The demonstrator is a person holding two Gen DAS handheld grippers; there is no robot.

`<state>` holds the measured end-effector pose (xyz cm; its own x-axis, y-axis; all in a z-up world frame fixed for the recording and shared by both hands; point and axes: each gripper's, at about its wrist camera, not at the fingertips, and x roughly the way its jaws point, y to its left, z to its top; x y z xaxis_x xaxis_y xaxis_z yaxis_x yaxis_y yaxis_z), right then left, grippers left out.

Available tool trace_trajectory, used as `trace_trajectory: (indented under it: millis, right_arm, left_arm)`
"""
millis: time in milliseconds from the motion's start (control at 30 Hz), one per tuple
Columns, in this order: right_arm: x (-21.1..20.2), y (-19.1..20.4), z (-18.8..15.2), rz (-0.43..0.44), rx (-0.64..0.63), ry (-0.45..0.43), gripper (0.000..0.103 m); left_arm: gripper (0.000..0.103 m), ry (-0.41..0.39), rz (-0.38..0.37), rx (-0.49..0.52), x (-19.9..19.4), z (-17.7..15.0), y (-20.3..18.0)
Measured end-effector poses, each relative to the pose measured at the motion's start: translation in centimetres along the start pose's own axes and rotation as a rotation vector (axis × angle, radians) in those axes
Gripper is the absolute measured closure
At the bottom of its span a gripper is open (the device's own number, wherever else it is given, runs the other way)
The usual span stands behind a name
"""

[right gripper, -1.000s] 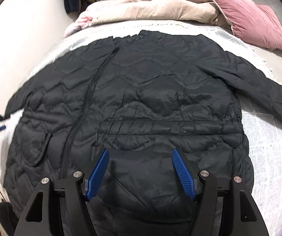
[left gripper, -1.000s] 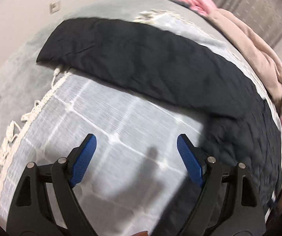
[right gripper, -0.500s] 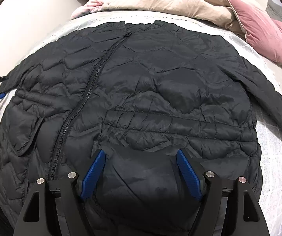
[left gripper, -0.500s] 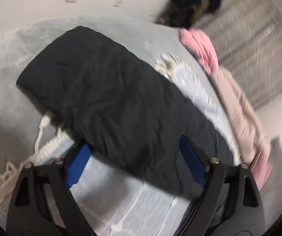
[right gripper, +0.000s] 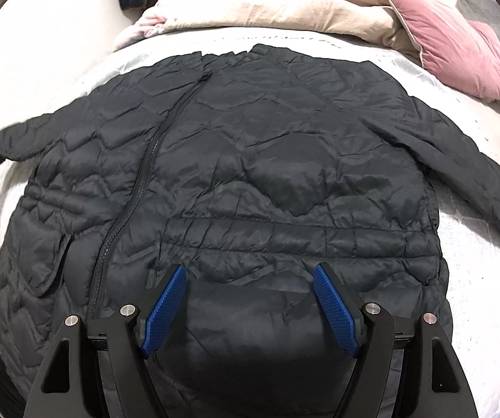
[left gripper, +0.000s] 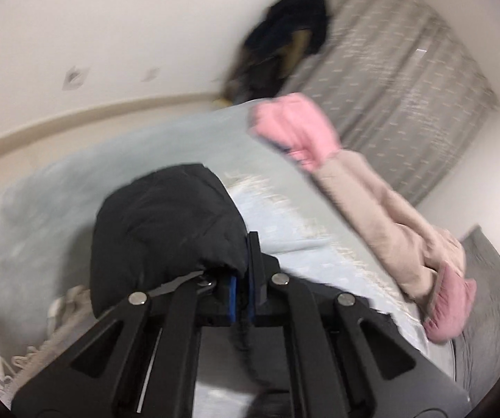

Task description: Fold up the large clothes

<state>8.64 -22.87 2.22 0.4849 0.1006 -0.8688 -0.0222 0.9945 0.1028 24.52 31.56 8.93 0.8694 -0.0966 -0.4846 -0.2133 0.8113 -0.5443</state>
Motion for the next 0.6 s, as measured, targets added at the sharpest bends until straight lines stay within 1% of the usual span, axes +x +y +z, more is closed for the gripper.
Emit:
trace_trajectory:
  millis: [67, 133, 200, 333, 367, 467, 533, 567, 600]
  right_arm:
    - [-0.1, 0.1, 0.0, 0.007, 0.001, -0.005, 0.026]
    - [-0.3, 0.2, 0.1, 0.014, 0.000, -0.011, 0.026]
    - [-0.4, 0.2, 0.3, 0.026, 0.005, -0.017, 0.026]
    - [-0.3, -0.5, 0.7, 0.081, 0.044, -0.025, 0.026]
    - [-0.2, -0.7, 0.8, 0.093, 0.061, -0.028, 0.026]
    - [-0.3, -1.6, 1.1, 0.115, 0.109, -0.042, 0.026]
    - [-0.4, -2.3, 1.2, 0.124, 0.140, -0.049, 0.026]
    - [-0.4, -2.7, 1.2, 0.128, 0.154, -0.051, 0.026]
    - [-0.5, -3.1, 1.2, 0.130, 0.169, -0.054, 0.026]
  left_arm:
    - [0.098, -0.010, -0.068, 0.075, -0.4, 0.2, -4.5]
    - [0.098, -0.003, -0.116, 0.129, -0.5, -0.1, -7.6]
    - [0.098, 0.023, -0.185, 0.193, -0.3, -1.1, -11.9]
    - [0.098, 0.087, -0.289, 0.278, 0.2, -3.9, -17.7]
    - [0.098, 0.117, -0.315, 0.306, 0.9, -5.2, -19.8]
    - [0.098, 0.179, -0.352, 0.374, 1.9, -8.9, -23.4]
    - [0.098, 0.223, -0.368, 0.409, 2.5, -11.5, -24.9]
    - [0.097, 0.263, -0.374, 0.435, 3.4, -13.4, -26.0]
    - [0.096, 0.291, -0.377, 0.451, 3.7, -14.6, -26.7]
